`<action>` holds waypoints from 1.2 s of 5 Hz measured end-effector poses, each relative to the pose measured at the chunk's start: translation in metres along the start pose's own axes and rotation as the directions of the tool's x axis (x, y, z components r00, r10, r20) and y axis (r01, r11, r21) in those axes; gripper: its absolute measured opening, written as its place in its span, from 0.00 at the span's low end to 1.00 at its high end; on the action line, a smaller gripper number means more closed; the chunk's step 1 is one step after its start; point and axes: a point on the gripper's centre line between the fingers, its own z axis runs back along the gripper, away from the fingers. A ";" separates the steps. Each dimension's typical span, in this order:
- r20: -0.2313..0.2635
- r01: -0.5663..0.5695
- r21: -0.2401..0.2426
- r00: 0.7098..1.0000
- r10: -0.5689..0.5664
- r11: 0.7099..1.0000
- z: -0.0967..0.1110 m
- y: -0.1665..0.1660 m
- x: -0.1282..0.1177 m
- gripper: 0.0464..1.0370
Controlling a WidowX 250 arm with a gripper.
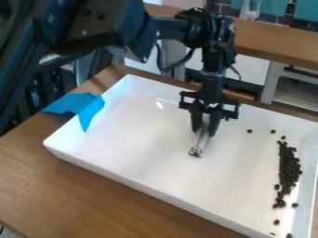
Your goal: Sweep into pile
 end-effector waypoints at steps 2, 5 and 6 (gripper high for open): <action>0.006 0.031 -0.011 1.000 -0.031 0.999 -0.002 -0.049 -0.009 0.32; 0.012 0.063 -0.033 0.998 -0.063 0.997 -0.005 -0.105 -0.007 0.32; 0.013 0.088 -0.065 0.996 -0.087 0.994 -0.003 -0.091 -0.015 0.32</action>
